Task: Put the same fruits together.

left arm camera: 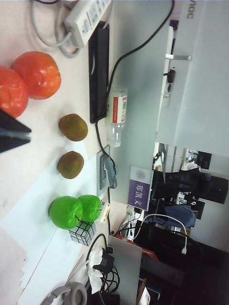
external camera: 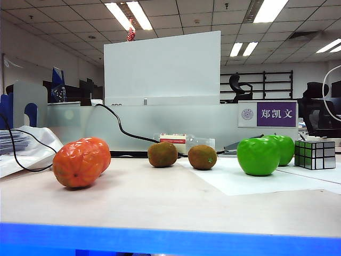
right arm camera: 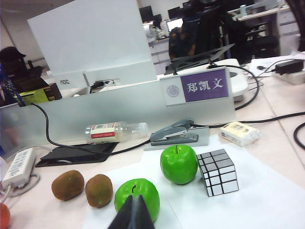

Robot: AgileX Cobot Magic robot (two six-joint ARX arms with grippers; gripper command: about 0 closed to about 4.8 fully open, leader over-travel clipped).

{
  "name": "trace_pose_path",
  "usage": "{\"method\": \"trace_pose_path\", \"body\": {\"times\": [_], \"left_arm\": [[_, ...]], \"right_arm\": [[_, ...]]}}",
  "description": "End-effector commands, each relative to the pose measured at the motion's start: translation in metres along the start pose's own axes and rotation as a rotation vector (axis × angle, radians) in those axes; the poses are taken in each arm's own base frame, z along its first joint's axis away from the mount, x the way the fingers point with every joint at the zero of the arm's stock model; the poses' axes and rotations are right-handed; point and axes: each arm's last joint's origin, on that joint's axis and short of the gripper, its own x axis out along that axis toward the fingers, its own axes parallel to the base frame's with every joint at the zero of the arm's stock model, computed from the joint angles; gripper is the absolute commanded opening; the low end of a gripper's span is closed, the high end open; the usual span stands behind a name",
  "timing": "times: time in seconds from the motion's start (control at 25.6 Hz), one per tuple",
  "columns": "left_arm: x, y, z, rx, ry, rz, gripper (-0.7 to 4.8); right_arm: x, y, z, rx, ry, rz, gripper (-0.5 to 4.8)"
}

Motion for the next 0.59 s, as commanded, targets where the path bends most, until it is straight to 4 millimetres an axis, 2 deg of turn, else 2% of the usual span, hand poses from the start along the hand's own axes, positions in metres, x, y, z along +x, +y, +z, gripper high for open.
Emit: {"method": "trace_pose_path", "body": {"times": [0.04,0.27,0.51,0.59], "left_arm": [[0.003,0.002,-0.007,-0.006,-0.010,0.009,-0.06],[0.011,0.009,-0.034,-0.059,-0.004,0.015,-0.06],[0.016,0.014,-0.066,-0.051,0.032,-0.042,-0.06],[0.016,0.015,-0.071,-0.031,0.050,-0.047,-0.06]], "right_arm": [[0.005,-0.003,-0.006,0.014,-0.046,0.000,-0.05],[0.013,-0.013,-0.035,0.067,0.021,-0.039,-0.05],[0.014,-0.014,-0.038,0.062,0.021,-0.043,-0.05],[0.014,-0.013,-0.038,0.062,0.023,-0.037,-0.05]]}}
